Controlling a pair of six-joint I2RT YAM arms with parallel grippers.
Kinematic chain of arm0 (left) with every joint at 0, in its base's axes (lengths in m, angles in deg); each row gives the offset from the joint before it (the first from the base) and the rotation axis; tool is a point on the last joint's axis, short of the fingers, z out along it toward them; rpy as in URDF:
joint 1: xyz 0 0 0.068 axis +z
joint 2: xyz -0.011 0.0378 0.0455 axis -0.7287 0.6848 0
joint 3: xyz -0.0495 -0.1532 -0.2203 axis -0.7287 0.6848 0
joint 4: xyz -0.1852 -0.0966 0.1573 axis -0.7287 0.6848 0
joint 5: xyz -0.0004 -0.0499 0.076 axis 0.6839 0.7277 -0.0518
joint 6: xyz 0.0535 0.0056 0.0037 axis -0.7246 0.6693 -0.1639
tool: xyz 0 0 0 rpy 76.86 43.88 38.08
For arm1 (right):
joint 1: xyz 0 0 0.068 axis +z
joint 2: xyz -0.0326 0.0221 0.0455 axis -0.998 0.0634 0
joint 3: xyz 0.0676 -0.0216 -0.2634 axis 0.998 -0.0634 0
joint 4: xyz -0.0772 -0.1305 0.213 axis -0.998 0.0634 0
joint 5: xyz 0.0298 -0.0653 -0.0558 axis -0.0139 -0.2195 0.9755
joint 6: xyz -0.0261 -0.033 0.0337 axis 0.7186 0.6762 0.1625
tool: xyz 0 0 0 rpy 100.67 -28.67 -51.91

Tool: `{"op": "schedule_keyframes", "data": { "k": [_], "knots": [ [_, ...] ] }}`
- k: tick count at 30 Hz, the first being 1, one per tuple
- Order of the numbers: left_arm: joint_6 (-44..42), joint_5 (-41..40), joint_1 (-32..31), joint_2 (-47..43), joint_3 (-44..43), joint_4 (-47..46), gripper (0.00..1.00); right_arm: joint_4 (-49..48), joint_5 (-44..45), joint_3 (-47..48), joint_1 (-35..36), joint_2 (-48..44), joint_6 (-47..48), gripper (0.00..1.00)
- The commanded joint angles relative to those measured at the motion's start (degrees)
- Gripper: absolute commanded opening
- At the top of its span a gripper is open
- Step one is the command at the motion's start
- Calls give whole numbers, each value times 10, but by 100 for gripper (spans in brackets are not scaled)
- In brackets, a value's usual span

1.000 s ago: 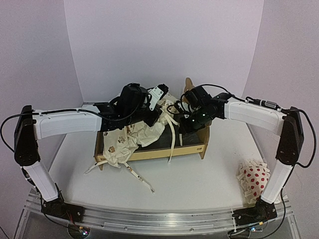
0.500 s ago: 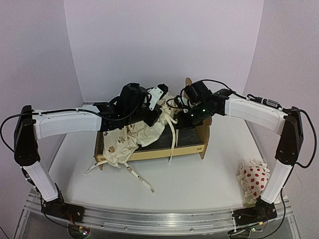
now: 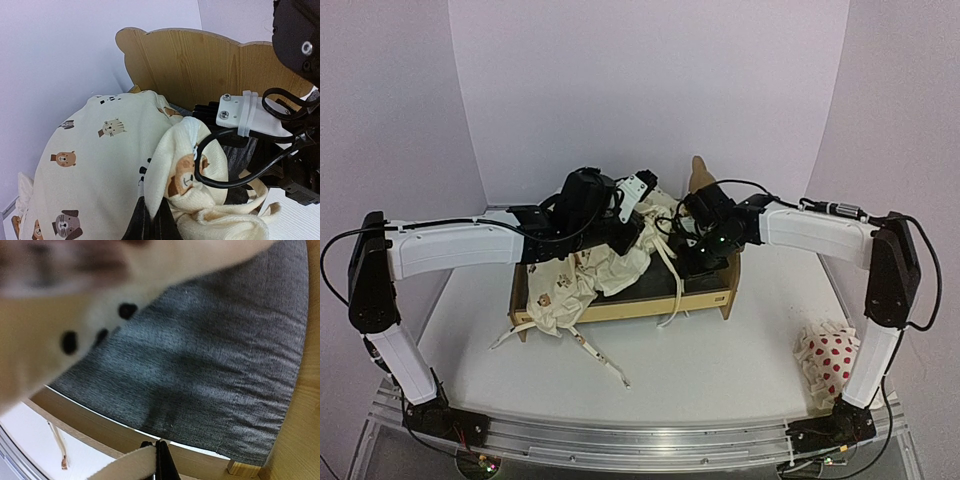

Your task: Set up the pet bed

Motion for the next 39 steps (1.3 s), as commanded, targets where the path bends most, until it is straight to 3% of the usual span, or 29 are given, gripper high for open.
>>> {"op": "schedule_keyframes", "data": {
  "k": [1, 9, 12, 17, 23, 26, 34, 39],
  "knots": [
    [6, 5, 3, -24, -5, -1, 0, 23, 8, -11, 1, 9, -11, 8],
    [12, 19, 3, 8, -19, 1, 0, 54, 5, -33, 1, -68, 8, 55],
    [15, 23, 3, 18, -20, 0, 0, 55, 18, -64, 1, -118, 16, 65],
    [16, 27, 3, 30, -25, -4, 0, 8, 37, -188, 2, -221, 23, 67],
    [12, 25, 3, 35, -41, 3, 0, -217, 41, -428, 16, -349, 40, 67],
    [10, 28, 3, 36, -46, 7, 0, -364, 44, -529, 28, -357, 44, 68],
    [15, 37, 3, 43, -60, 36, 0, -748, 95, -628, 68, -208, 117, 67],
    [19, 38, 3, 42, -60, 48, 0, -893, 117, -621, 69, -95, 135, 66]
  ]
}}
